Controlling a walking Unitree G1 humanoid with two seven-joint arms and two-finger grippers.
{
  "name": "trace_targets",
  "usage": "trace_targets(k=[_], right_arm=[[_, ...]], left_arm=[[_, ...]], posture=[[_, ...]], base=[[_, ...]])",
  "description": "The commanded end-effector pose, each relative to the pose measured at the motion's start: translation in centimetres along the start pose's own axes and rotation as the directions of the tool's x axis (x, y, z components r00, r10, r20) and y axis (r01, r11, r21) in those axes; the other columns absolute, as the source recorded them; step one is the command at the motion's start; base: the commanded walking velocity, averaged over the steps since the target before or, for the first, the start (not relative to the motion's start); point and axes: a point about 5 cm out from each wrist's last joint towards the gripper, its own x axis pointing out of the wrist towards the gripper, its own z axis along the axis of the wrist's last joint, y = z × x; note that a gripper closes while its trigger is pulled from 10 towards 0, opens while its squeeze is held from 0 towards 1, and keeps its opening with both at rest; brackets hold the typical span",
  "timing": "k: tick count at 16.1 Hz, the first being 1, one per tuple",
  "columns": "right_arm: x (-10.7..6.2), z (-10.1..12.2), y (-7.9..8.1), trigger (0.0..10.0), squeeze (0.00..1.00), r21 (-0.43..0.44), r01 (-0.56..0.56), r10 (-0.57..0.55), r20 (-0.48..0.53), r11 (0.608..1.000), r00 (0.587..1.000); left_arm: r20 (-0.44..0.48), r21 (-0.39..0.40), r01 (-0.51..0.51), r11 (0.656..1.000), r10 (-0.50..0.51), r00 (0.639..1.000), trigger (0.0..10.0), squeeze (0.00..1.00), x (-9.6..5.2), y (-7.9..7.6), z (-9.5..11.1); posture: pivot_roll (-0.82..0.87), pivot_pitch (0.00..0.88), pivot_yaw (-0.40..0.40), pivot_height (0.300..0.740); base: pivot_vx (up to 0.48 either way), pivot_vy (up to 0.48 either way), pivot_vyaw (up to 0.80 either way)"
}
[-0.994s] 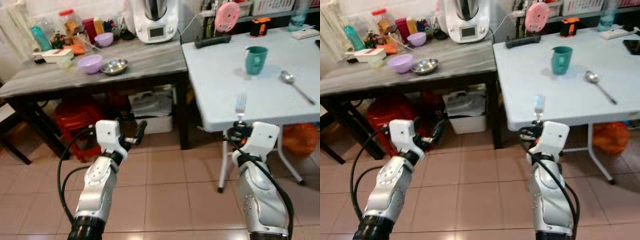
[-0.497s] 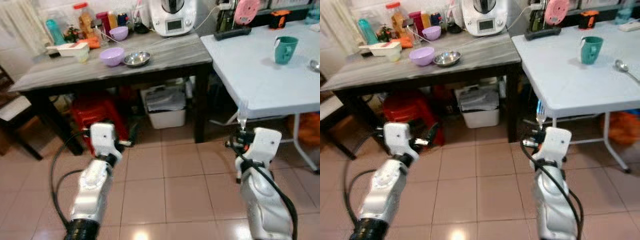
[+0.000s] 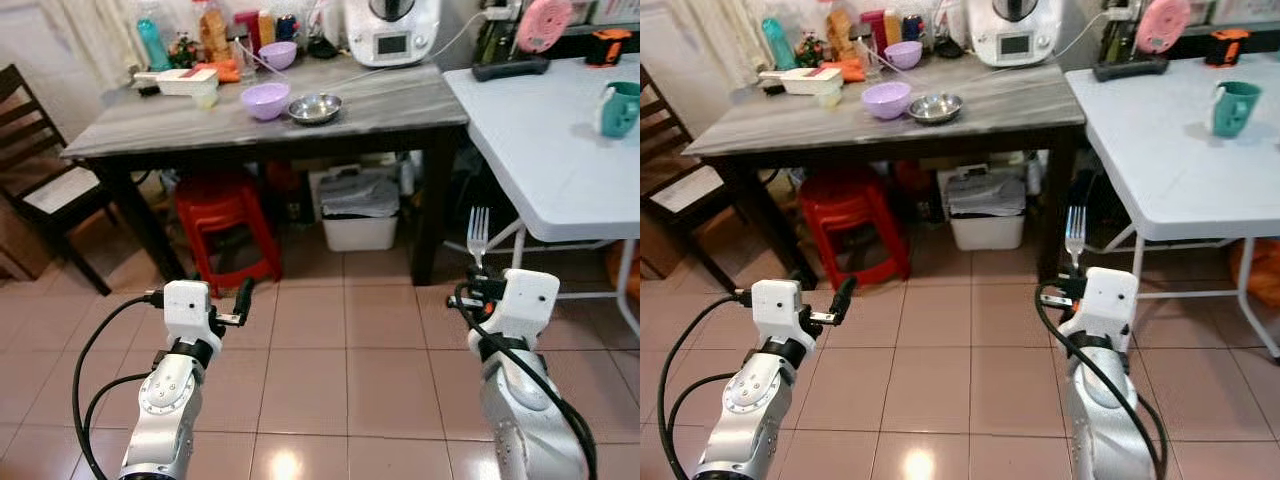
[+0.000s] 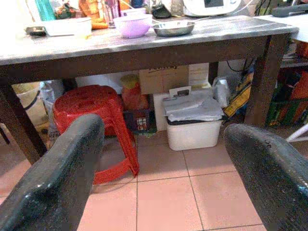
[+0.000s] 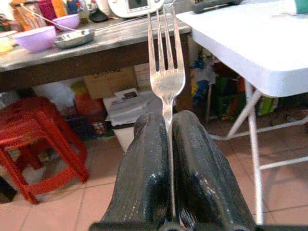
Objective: Setting the table
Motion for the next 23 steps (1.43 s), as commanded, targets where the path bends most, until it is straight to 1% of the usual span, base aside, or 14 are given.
trace_targets(k=[1, 5, 12, 17, 20, 23], right_arm=[[0.1, 0.7, 0.4, 10.0, 0.00, 0.000, -0.021, 0.021, 0.023, 1.000, 1.000], [-0.1, 0.6, 0.5, 10.0, 0.00, -0.005, -0.030, 0.030, 0.019, 1.000, 0.999], [0.0, 0.7, 0.6, 10.0, 0.00, -0.002, -0.025, 0.025, 0.022, 1.000, 0.999], [0.1, 0.6, 0.5, 10.0, 0.00, 0.008, -0.008, 0.008, 0.012, 1.000, 1.000], [0.3, 0.7, 0.5, 10.0, 0.00, 0.016, -0.006, 0.005, 0.012, 1.000, 1.000], [0.3, 0.7, 0.6, 10.0, 0.00, 0.021, -0.008, 0.008, 0.014, 1.000, 1.000]], left_arm=[[0.034, 0.018, -0.001, 1.000, 0.000, 0.999, 10.0, 0.00, 0.1, 0.3, 0.7], [0.035, 0.017, 0.007, 1.000, -0.008, 0.999, 10.0, 0.00, -0.1, 0.2, 0.7], [0.043, 0.020, 0.048, 0.999, -0.049, 0.998, 10.0, 0.00, 0.3, -0.4, 0.9], [0.044, 0.020, 0.064, 0.998, -0.065, 0.997, 10.0, 0.00, 0.3, -0.7, 1.0], [0.044, 0.018, 0.070, 0.997, -0.071, 0.997, 10.0, 0.00, 0.3, -0.8, 1.0], [0.044, 0.016, 0.074, 0.997, -0.075, 0.996, 10.0, 0.00, 0.3, -0.9, 1.0]], posture=[[-0.09, 0.000, 0.123, 0.740], [-0.09, 0.000, 0.121, 0.740], [-0.09, 0.000, 0.126, 0.740], [-0.09, 0.000, 0.126, 0.740], [-0.09, 0.000, 0.127, 0.740], [-0.09, 0.000, 0.128, 0.740]], base=[[0.296, 0.000, 0.00], [0.308, 0.000, 0.00], [0.347, 0.000, 0.66], [0.351, 0.000, 0.00], [0.356, 0.000, -0.71], [0.359, 0.000, 0.00]])
